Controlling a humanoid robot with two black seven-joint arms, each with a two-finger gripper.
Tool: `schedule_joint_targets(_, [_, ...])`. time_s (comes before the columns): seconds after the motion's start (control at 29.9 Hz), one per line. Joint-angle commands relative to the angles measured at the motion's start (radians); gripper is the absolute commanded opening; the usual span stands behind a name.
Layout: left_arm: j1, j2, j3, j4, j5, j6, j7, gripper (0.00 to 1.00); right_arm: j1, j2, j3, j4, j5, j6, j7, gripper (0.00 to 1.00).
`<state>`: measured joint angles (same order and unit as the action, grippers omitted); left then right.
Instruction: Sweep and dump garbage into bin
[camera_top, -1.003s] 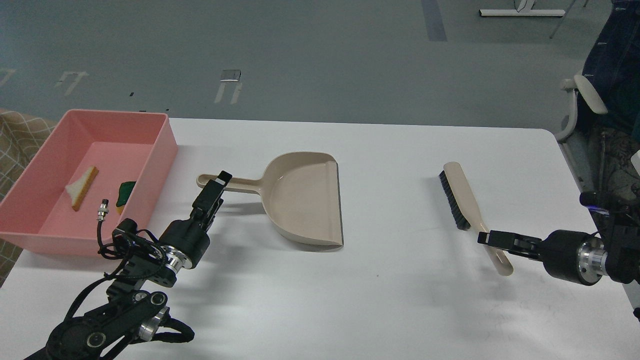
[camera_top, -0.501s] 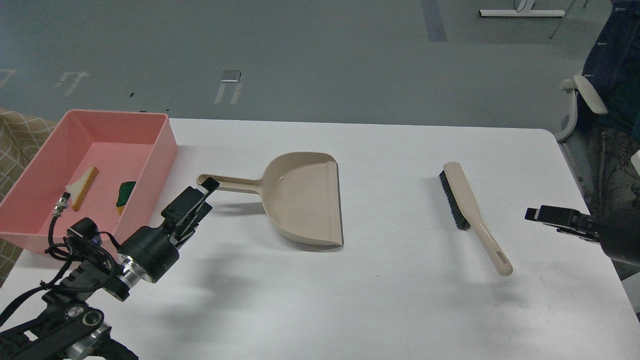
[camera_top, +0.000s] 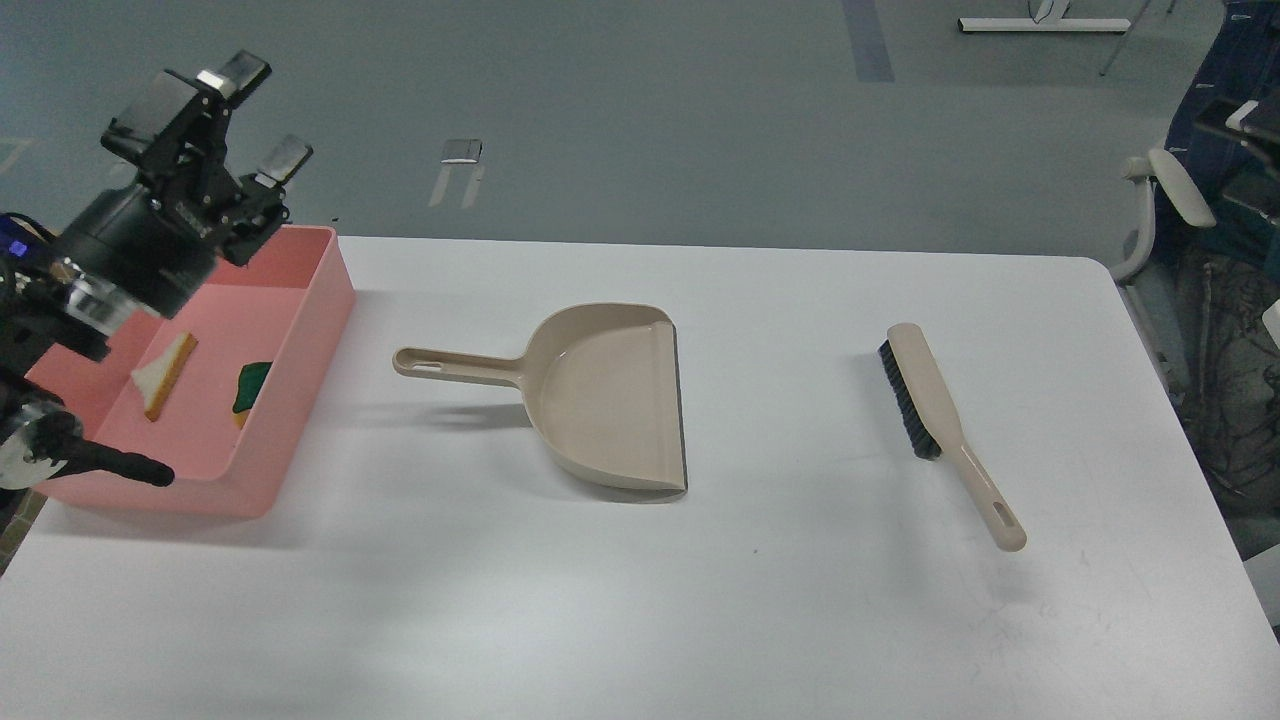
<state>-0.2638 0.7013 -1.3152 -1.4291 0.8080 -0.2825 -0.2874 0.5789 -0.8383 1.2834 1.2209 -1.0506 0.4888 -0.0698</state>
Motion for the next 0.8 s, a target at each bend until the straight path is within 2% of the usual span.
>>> schedule_joint_targets(0.0, [-0.165,-0.098,0.002,0.183,-0.023,-0.069,0.001,0.95,0.174,0.152,0.019,-0.199,0.000,0.000,0.040,0.98])
schedule_joint_targets(0.13, [-0.265,-0.181,0.005,0.305,-0.023,-0.139,0.001,0.95,0.281,0.255,0.019,-0.337,0.000,0.000,0.097,0.96])
schedule_joint_targets(0.2, [-0.316,-0.227,0.005,0.367,-0.023,-0.179,0.002,0.95,0.331,0.320,0.019,-0.412,0.000,0.000,0.143,0.96])
schedule_joint_targets(0.3, [-0.376,-0.304,0.007,0.458,-0.023,-0.206,0.002,0.95,0.375,0.412,0.019,-0.515,0.001,-0.006,0.250,0.96])
schedule_joint_targets(0.47, [-0.439,-0.396,0.077,0.588,-0.024,-0.206,0.002,0.95,0.381,0.547,0.022,-0.603,0.058,-0.067,0.369,0.97])
schedule_joint_targets(0.63, [-0.445,-0.459,0.125,0.660,-0.058,-0.206,0.004,0.95,0.369,0.617,0.019,-0.642,0.256,-0.059,0.377,0.97])
schedule_joint_targets(0.77, [-0.445,-0.503,0.129,0.688,-0.098,-0.206,0.010,0.95,0.351,0.659,0.010,-0.644,0.274,-0.053,0.378,0.98])
